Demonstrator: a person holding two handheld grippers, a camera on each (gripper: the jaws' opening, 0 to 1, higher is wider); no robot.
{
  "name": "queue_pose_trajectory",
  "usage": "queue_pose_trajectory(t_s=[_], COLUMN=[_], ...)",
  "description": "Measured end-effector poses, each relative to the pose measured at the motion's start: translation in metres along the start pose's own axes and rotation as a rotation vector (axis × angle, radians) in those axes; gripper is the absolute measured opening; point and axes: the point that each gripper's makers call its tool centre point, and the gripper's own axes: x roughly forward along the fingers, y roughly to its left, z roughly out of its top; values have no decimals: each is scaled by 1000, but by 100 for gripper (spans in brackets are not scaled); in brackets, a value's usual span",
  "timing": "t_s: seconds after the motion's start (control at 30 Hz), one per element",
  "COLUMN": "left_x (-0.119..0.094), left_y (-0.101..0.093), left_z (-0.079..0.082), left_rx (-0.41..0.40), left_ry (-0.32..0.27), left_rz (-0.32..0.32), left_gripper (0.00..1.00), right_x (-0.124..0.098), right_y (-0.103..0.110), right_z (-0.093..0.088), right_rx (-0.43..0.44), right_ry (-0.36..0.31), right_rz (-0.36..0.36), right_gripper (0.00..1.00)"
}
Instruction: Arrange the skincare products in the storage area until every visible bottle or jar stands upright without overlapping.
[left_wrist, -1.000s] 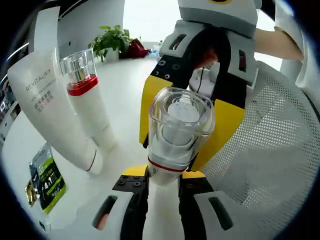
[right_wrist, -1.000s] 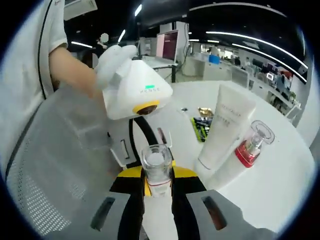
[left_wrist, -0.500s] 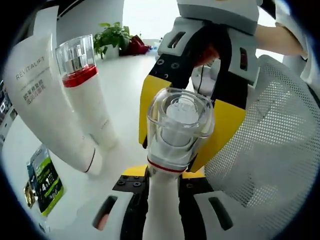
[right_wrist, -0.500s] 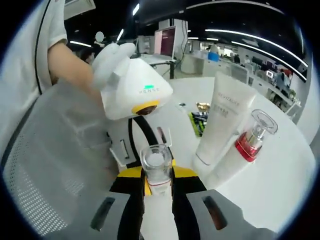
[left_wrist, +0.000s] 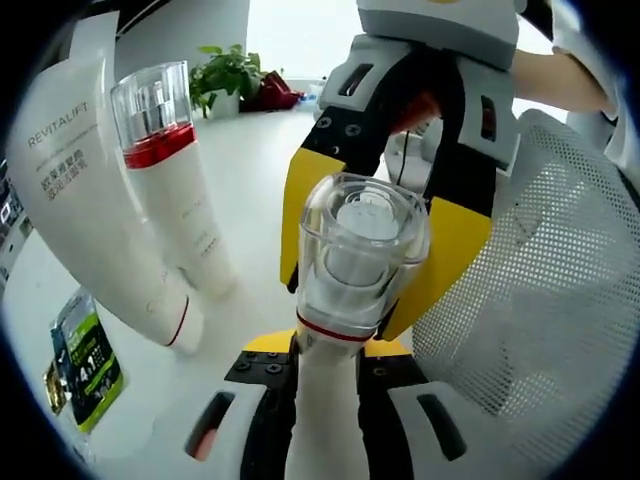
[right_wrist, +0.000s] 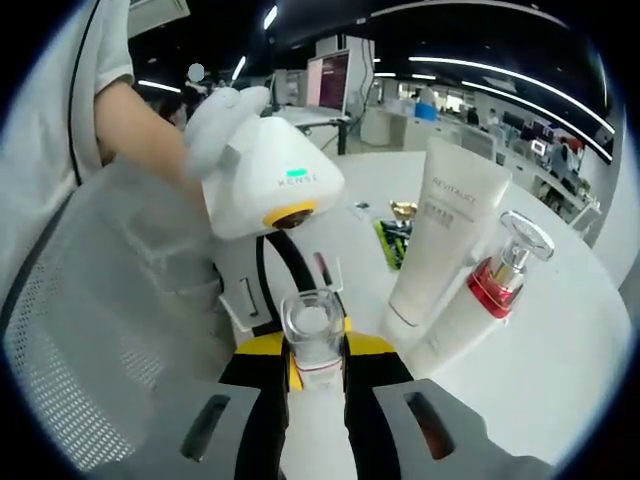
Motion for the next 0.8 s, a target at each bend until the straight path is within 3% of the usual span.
queue_pose_trajectory(t_s=[0.2,0.63,0.8], left_x=[0,2,4], left_y=[1,10,16], left_z=[-6,-2,-1], left_rx=[-5,-3,-13], left_ry=[15,-8,-14], left_rz=[6,52,68], left_gripper=[19,17,16], right_x=[0,-1,-2], right_y=[-1,-12,-17], right_z=[0,-1,1], right_rx=[-7,18,53], right_ry=[5,3,-23], right_rz=[2,5,-12], right_gripper=[19,20,28])
